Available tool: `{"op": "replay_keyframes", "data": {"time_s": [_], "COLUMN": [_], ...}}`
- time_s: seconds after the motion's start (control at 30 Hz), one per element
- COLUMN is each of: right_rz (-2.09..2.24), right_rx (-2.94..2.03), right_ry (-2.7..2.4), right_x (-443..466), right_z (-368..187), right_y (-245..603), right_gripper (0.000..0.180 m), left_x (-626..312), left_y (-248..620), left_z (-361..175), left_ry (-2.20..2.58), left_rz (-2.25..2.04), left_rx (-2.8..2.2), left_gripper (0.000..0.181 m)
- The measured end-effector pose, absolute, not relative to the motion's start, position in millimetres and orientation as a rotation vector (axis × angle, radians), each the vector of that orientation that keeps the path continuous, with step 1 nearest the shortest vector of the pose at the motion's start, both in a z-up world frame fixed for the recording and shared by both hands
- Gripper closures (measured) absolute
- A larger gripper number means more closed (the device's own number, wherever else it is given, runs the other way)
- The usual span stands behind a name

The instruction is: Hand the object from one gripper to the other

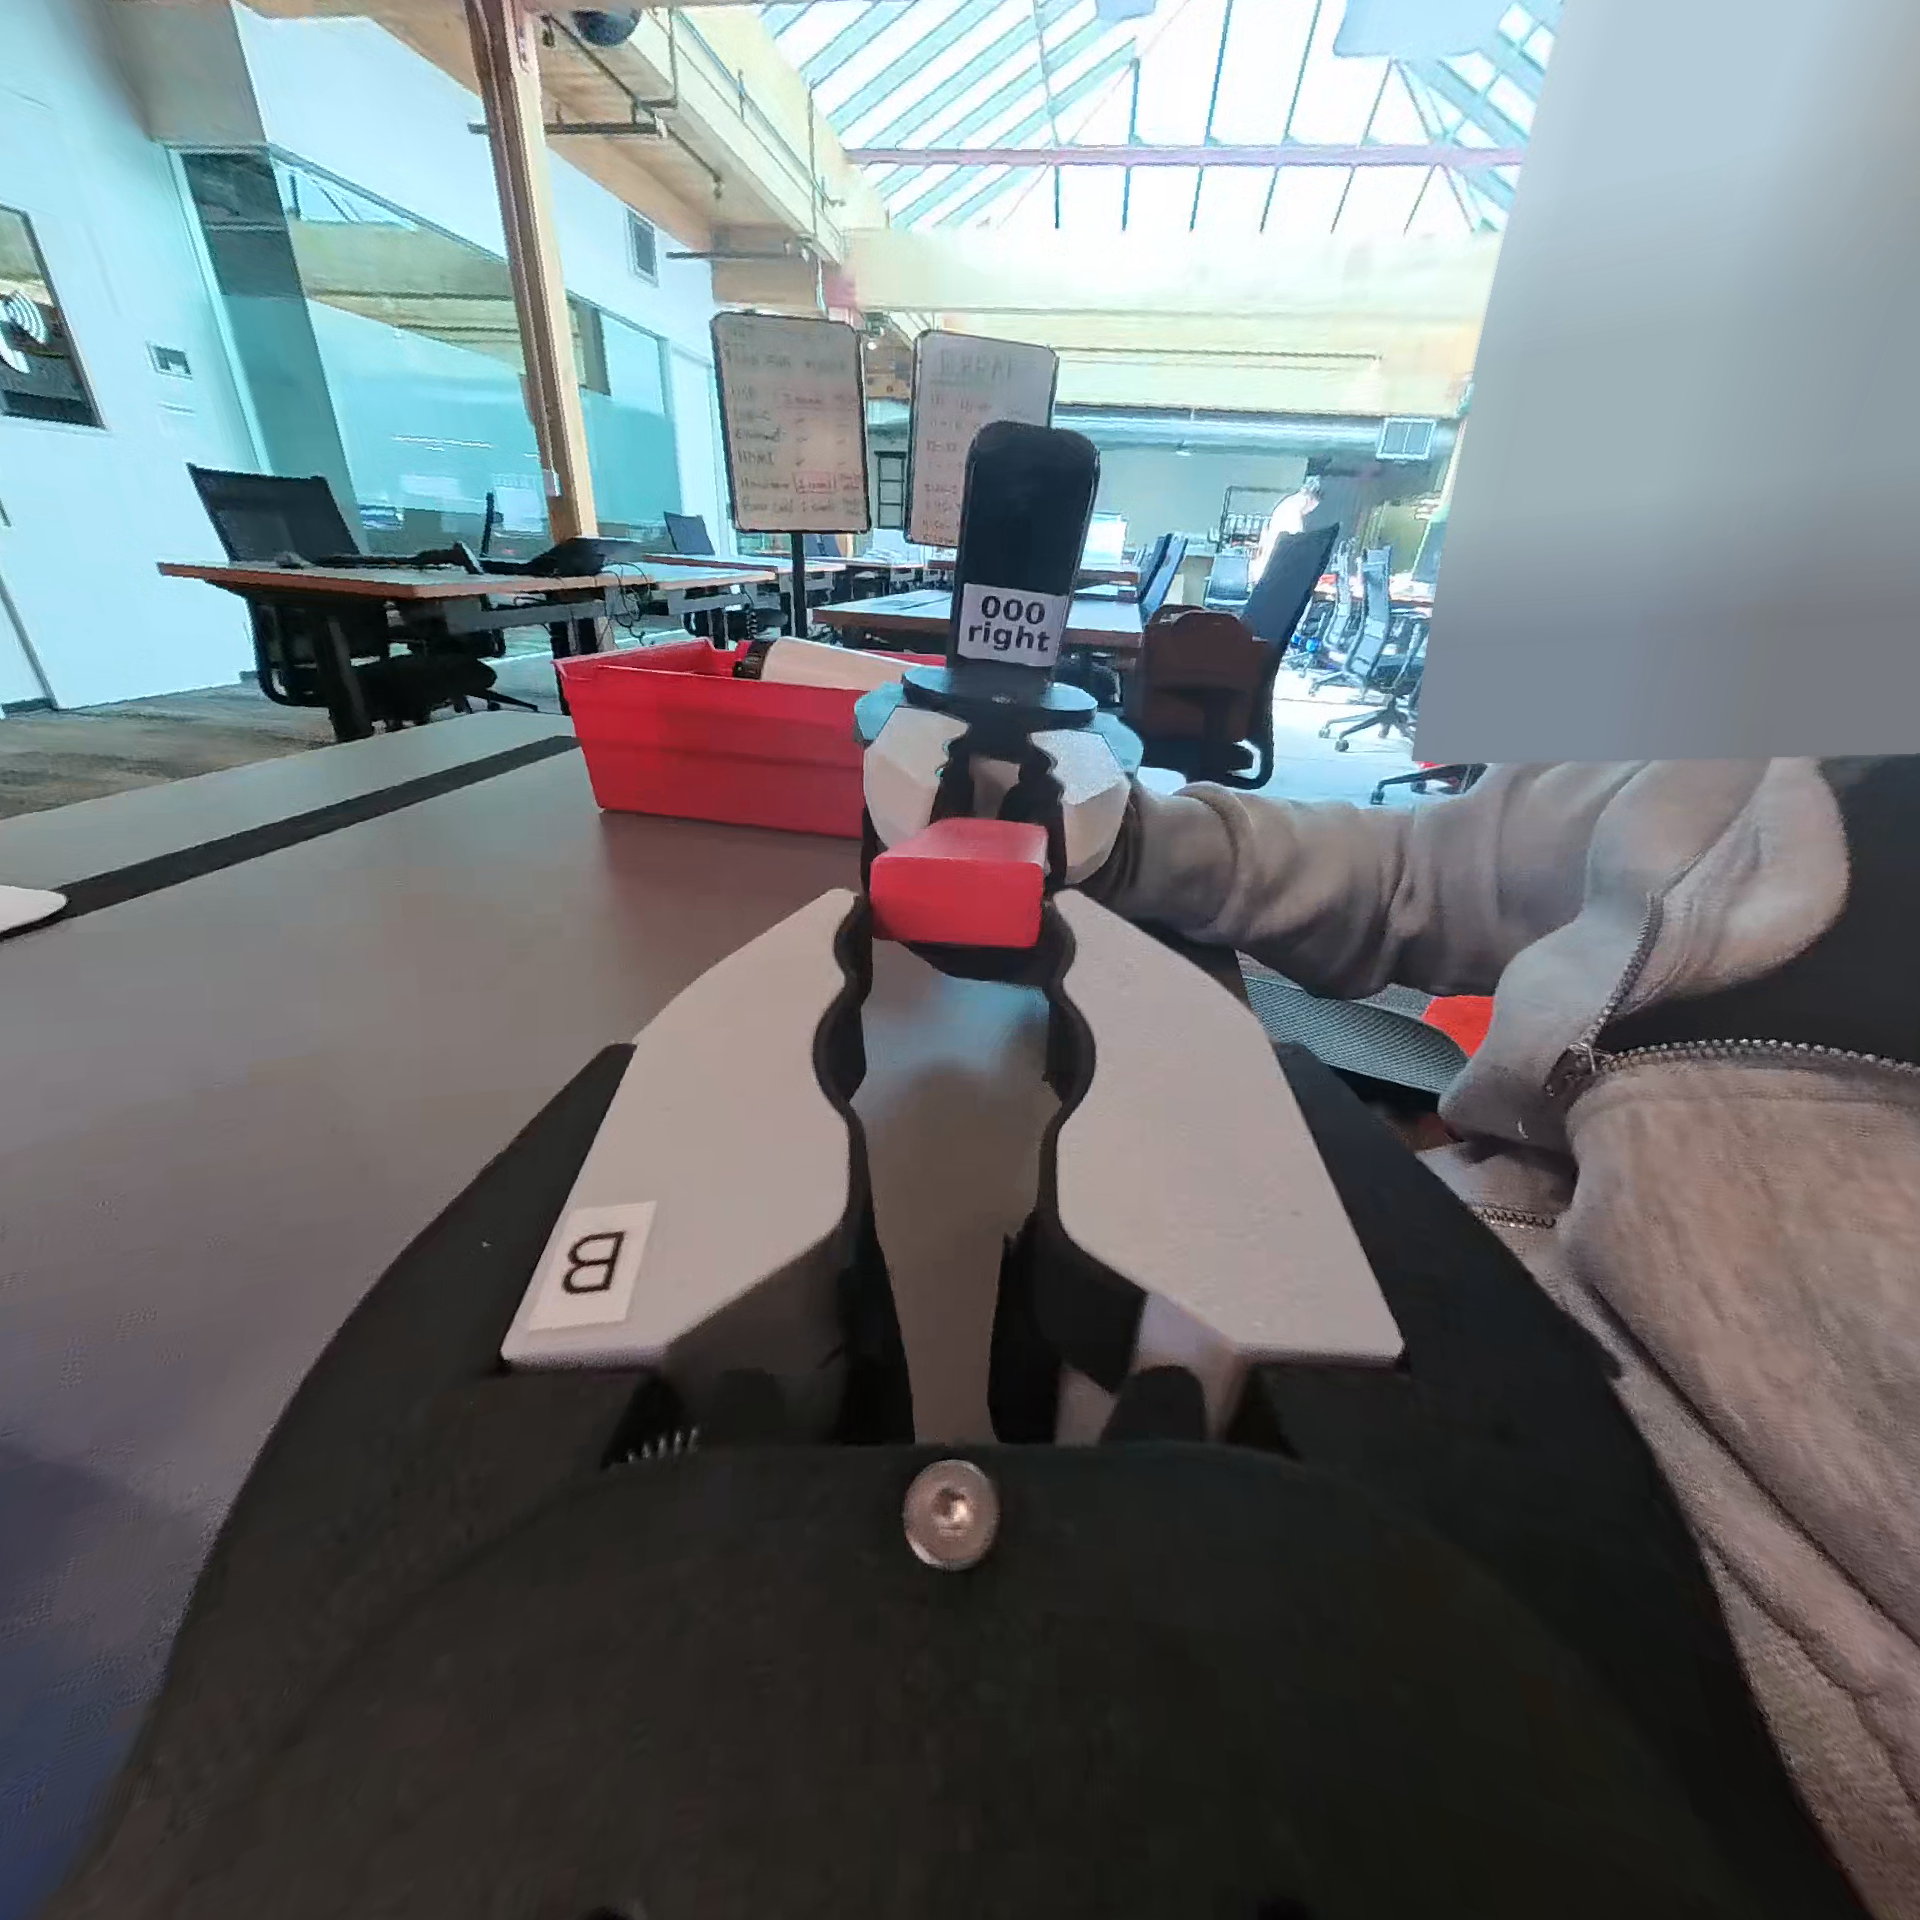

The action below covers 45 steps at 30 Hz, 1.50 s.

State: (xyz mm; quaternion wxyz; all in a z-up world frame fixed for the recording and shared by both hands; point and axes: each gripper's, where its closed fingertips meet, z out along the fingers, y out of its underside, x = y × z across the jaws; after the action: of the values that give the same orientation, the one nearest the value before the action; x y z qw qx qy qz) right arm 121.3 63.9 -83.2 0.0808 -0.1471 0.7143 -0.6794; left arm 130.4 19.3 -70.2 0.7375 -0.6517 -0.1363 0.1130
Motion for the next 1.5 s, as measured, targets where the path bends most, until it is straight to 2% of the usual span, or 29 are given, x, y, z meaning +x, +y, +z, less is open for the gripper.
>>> {"op": "replay_keyframes", "data": {"time_s": [0.1,0.17,0.33,0.6,0.67,0.77,0.87,0.93,1.03,1.17,1.3,1.5], "right_rz": [-2.000,-1.985,-1.983,-2.143,-2.357,-2.576,-2.620,-2.675,-2.676,-2.653,-2.375,-2.164], "right_rx": [-0.451,-0.466,-0.480,-0.538,-0.653,-1.012,-1.322,-1.442,-1.533,-1.358,-0.760,-0.450], "right_ry": [2.151,2.154,2.138,2.116,2.144,2.330,2.506,2.536,2.617,2.556,2.353,2.055], "right_x": [122.5,124.9,128.1,127.2,123.0,121.7,123.1,127.2,125.8,126.5,118.6,119.6], "right_z": [-86.8,-88.3,-85.7,-74.8,-64.7,-65.0,-74.9,-75.0,-76.9,-72.4,-71.4,-64.8], "right_y": [63.9,63.8,65.0,62.9,64.0,64.2,55.6,49.7,44.4,48.6,55.9,65.8], "right_gripper": [0.146,0.146,0.146,0.143,0.130,0.127,0.127,0.132,0.162,0.163,0.163,0.164], "left_x": [129.9,134.7,138.3,134.4,126.8,128.1,125.8,126.6,127.6,128.8,130.3,135.3], "left_y": [22.7,26.5,28.9,23.5,14.2,6.3,7.1,8.8,9.1,13.3,16.9,24.3], "left_z": [-72.8,-74.9,-76.2,-65.7,-60.1,-52.7,-56.2,-57.0,-56.8,-59.2,-59.7,-66.0], "left_ry": [-0.296,-0.258,-0.231,-0.322,-0.407,-0.439,-0.480,-0.473,-0.466,-0.455,-0.374,-0.314], "left_rz": [0.295,0.293,0.271,0.179,0.101,-0.032,-0.093,-0.081,-0.088,-0.066,0.175,0.236], "left_rx": [-1.464,-1.490,-1.505,-1.409,-1.323,-1.221,-1.209,-1.222,-1.222,-1.264,-1.354,-1.425], "left_gripper": [0.132,0.132,0.147,0.148,0.148,0.149,0.149,0.149,0.149,0.147,0.126,0.138]}}
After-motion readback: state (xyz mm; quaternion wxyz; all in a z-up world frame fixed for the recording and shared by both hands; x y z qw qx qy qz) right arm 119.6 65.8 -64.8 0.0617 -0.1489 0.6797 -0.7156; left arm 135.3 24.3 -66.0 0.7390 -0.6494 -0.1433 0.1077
